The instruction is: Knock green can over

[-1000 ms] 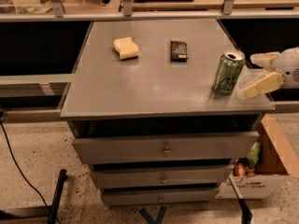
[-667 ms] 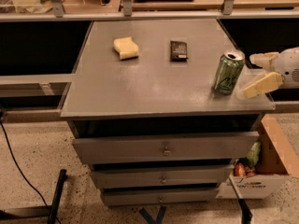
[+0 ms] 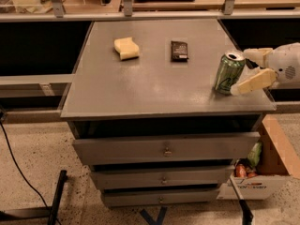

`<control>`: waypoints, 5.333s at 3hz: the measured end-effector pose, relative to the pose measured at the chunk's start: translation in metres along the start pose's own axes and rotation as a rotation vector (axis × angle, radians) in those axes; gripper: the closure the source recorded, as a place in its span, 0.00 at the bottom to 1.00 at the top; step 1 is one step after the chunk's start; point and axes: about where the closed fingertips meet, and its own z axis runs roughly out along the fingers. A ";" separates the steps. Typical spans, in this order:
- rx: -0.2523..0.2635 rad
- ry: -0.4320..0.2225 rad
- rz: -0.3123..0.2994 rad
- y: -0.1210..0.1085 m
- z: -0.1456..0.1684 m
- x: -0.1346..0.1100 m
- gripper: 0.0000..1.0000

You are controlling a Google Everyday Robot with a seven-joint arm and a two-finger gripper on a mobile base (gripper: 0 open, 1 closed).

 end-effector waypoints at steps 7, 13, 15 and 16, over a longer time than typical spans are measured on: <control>-0.005 -0.198 -0.017 -0.002 0.022 -0.002 0.19; 0.083 0.431 -0.238 0.013 0.003 -0.064 1.00; 0.167 0.754 -0.424 0.036 0.010 -0.077 1.00; 0.197 0.907 -0.511 0.032 0.010 -0.069 1.00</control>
Offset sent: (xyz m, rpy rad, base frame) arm 0.0121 0.0163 0.0023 0.0499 -0.0840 0.0391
